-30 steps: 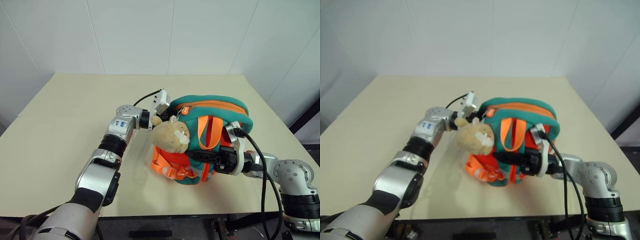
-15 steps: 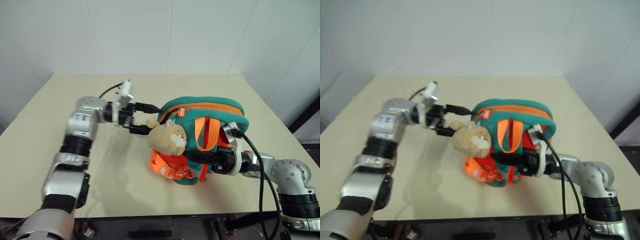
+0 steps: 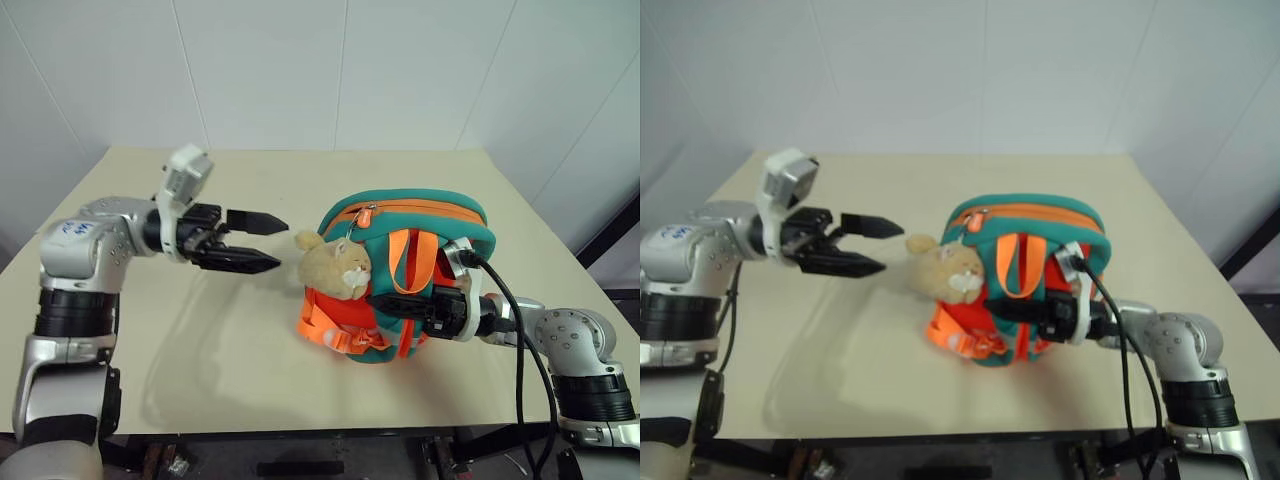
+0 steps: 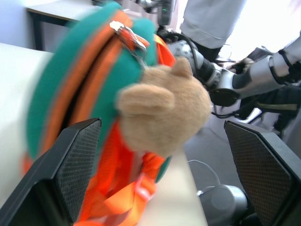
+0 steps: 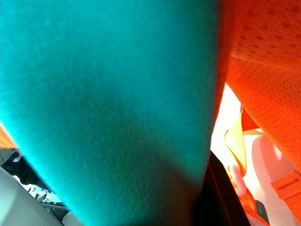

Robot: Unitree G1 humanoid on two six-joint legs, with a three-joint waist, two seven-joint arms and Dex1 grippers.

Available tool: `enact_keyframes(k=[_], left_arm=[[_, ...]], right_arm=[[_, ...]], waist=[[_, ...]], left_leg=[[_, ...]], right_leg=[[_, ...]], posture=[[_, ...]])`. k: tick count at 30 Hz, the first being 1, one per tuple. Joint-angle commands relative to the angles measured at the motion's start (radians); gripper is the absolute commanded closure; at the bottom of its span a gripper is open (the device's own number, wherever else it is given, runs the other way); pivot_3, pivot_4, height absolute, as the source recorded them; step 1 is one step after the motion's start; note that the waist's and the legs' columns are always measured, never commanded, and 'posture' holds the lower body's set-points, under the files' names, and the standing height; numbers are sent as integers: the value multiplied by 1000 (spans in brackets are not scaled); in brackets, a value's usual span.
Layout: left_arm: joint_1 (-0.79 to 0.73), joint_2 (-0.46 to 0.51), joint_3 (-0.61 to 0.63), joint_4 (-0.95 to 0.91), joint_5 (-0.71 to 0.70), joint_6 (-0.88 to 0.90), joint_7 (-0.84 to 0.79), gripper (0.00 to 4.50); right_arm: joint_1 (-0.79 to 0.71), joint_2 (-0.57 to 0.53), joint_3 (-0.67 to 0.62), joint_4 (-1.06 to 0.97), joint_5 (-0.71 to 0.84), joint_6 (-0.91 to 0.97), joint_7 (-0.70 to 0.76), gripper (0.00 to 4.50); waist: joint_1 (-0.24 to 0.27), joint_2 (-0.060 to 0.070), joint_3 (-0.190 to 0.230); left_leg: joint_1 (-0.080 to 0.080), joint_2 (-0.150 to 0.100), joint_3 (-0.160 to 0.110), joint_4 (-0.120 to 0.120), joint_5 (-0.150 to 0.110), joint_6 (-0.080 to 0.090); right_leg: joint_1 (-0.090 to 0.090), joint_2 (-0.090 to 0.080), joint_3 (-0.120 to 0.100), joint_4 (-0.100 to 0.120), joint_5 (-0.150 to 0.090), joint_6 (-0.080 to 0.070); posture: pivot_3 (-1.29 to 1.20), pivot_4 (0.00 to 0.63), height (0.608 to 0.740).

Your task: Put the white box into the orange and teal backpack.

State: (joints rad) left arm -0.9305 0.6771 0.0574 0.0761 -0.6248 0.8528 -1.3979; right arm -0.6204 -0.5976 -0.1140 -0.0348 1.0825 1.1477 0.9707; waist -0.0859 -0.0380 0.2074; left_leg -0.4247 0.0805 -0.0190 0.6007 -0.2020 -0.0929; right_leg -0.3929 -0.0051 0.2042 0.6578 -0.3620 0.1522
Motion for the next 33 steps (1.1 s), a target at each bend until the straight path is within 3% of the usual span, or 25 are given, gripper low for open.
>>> enact_keyframes(k=[1, 8, 17, 26, 29, 33], left_arm=[[14, -41, 3, -84, -19, -43, 66, 36], [17, -154, -34, -94, -5, -114, 142, 36], [22, -187, -83, -86, 1, -167, 155, 36], [8, -166, -4, -48, -55, -170, 150, 2617], [10, -118, 17, -27, -61, -156, 129, 3141], [9, -34, 3, 32, -12, -183, 97, 3309]], right_arm=[[-21, 7, 11, 1, -11, -7, 23, 4426], [-21, 15, 14, -1, -25, -6, 35, 4426], [3, 18, -4, -21, -20, -1, 22, 4426], [13, 29, -11, -33, -15, -1, 5, 4426], [19, 31, -19, -41, -5, 6, -2, 4426], [29, 28, -32, -54, 17, 22, -15, 4426]], waist=[[0, 0, 0], [1, 0, 0], [0, 0, 0], [-1, 0, 0], [-4, 0, 0], [-5, 0, 0]], left_leg=[[0, 0, 0, 1, 0, 0], [0, 0, 0, 5, 0, 0], [0, 0, 0, 5, -1, 1], [0, 0, 0, 5, -1, 1], [0, 0, 0, 5, -1, 1], [0, 0, 0, 4, -1, 1]], right_leg=[[0, 0, 0, 1, 0, 0], [2, 0, 0, 1, 1, 1], [2, 0, 0, 1, 1, 1], [2, 0, 0, 1, 1, 1], [1, 0, 0, 1, 1, 1], [1, 0, 0, 1, 1, 1]], posture=[[0, 150, 740], [0, 150, 740], [0, 150, 740], [0, 150, 740], [0, 150, 740], [0, 150, 740]])
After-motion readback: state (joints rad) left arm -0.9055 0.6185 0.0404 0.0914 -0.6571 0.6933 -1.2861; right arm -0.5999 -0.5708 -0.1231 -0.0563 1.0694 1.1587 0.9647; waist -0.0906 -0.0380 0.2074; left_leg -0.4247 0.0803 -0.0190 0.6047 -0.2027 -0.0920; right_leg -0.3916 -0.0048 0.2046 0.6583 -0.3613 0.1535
